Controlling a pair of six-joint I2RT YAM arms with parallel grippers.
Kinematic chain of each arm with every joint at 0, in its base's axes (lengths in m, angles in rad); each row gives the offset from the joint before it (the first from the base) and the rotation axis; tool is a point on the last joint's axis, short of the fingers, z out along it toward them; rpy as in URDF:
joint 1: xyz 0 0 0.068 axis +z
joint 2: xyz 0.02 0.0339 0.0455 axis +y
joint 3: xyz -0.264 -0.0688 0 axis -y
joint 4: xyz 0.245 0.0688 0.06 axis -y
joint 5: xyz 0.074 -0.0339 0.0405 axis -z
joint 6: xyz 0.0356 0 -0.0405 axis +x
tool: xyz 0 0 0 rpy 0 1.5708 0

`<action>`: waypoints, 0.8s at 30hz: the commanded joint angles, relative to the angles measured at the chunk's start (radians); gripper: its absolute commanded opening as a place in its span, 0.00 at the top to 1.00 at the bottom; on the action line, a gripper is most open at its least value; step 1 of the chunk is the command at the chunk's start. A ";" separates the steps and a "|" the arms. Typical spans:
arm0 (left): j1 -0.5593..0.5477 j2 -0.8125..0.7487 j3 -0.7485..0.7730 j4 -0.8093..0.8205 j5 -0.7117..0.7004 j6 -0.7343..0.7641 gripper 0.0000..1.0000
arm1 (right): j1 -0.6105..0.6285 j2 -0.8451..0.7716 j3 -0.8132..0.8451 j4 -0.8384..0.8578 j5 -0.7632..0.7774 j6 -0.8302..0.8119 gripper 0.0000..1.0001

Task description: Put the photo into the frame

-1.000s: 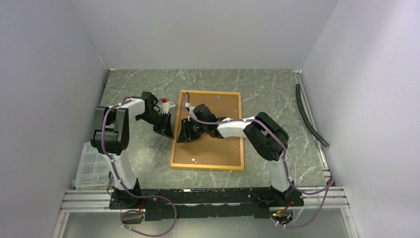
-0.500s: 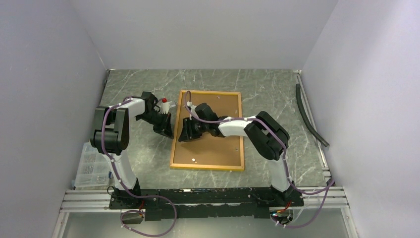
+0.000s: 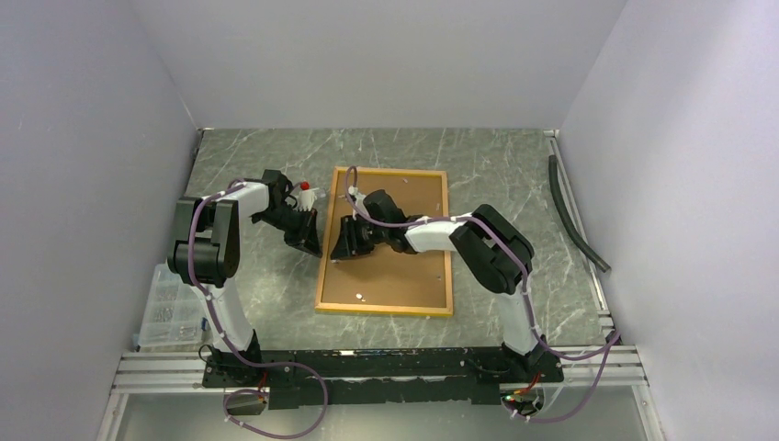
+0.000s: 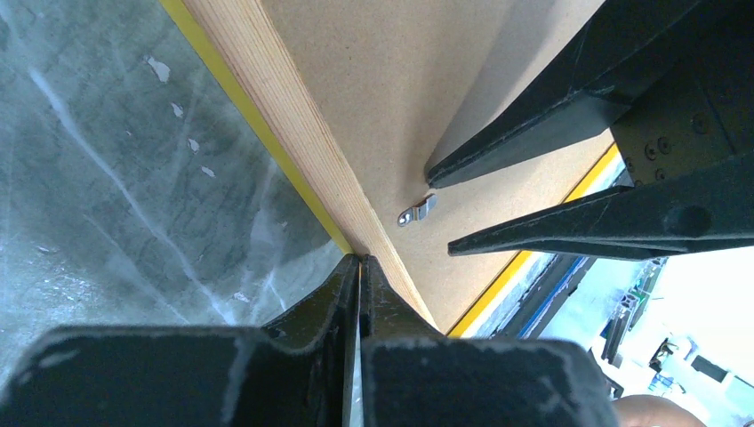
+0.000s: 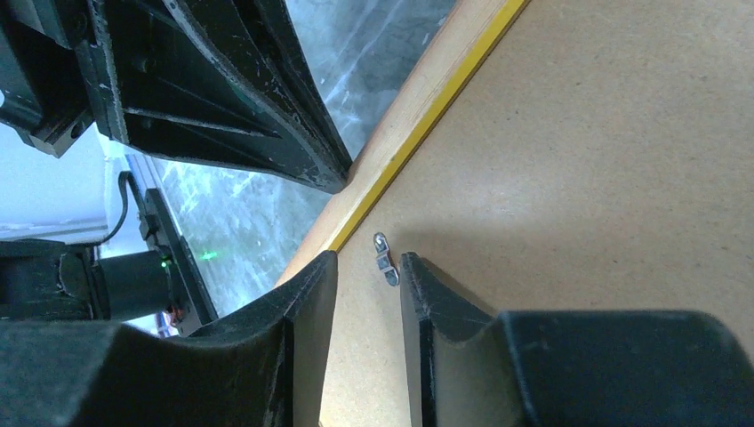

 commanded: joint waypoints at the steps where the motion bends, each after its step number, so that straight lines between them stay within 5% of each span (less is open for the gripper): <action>1: -0.010 0.003 0.016 0.030 -0.013 0.023 0.92 | 0.014 0.027 -0.010 0.051 -0.029 0.016 0.64; 24: -0.010 0.000 0.017 0.034 -0.018 0.022 0.92 | 0.049 0.018 -0.022 0.044 -0.055 0.058 0.67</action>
